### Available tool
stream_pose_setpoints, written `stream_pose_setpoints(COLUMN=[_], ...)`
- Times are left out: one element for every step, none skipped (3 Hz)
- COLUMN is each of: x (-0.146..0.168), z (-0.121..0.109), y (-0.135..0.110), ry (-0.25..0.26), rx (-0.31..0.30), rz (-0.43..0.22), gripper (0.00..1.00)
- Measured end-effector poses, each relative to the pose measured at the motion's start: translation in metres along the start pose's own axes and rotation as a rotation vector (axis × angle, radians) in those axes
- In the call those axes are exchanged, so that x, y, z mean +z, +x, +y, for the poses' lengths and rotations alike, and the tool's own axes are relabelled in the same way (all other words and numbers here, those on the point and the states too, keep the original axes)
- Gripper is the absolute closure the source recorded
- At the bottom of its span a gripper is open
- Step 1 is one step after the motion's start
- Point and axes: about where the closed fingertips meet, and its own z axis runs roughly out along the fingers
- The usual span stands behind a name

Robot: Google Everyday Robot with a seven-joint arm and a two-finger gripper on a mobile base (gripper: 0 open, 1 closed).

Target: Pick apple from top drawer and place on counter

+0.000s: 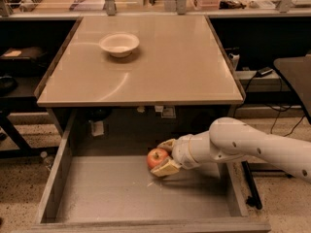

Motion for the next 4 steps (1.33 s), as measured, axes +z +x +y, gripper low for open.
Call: stream_pose_setpoints(x=[0.000,0.005,-0.017,-0.073], z=[0.000,0.010,0.009,0.001], y=[0.000,-0.006,-0.020,-0.039], ry=[-0.001,-0.024,0.001,0.097], rx=[-0.001,-0.017,-0.040,-0.079], rz=[0.000,-0.002,-0.002,0.015], gripper=[0.90,1.00,1.00,1.00])
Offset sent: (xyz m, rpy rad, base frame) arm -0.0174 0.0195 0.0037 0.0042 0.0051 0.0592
